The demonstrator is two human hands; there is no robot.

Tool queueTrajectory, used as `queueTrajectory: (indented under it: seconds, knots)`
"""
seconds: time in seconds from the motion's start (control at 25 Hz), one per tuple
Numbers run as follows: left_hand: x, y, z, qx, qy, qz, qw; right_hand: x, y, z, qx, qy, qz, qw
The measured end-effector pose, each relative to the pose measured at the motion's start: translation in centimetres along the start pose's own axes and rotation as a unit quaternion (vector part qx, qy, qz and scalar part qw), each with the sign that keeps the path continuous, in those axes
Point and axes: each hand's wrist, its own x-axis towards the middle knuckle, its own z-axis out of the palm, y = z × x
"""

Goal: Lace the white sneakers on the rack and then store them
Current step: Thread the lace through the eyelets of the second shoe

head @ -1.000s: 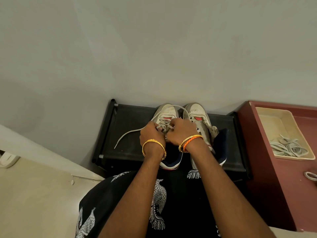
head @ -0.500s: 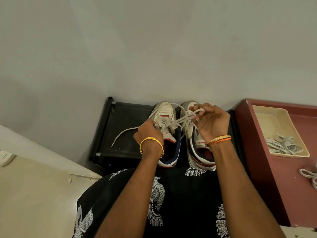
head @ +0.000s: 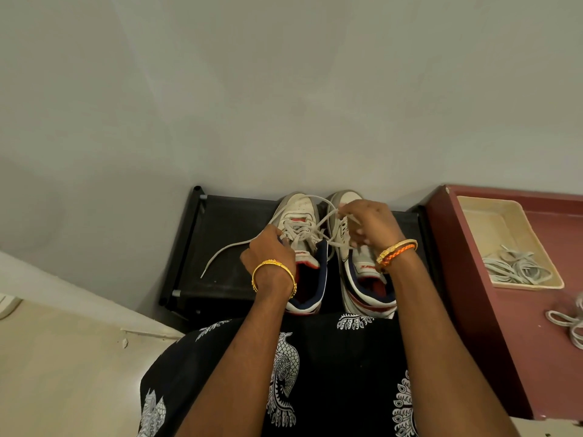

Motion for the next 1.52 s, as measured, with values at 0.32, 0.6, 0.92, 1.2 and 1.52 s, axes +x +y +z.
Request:
queueTrajectory:
  seconds: [0.32, 0.6, 0.92, 1.2, 1.52]
  knots:
    - [0.1, -0.2, 0.0, 0.001, 0.004, -0.003, 1.000, -0.8, -1.6, 0.3, -0.274, -0.086, -0.006, 0.958]
    - [-0.2, 0.0, 0.1, 0.016, 0.021, 0.014, 1.000, -1.7, -3.8, -3.1, 0.395, -0.055, -0.098, 0.912]
    - [0.0, -0.1, 0.1, 0.021, 0.023, 0.013, 0.999, -2.6, -4.7, -4.5, 0.522, -0.124, -0.111, 0.836]
    - [0.0, 0.1, 0.0, 0.024, 0.016, 0.011, 1.000, -4.2, -6.7, -5.9, 0.448, -0.069, -0.142, 0.880]
    - [0.0, -0.1, 0.2, 0.009, 0.021, 0.044, 0.999, -3.8, -6.0, -7.5, 0.405, 0.084, -0.106, 0.904]
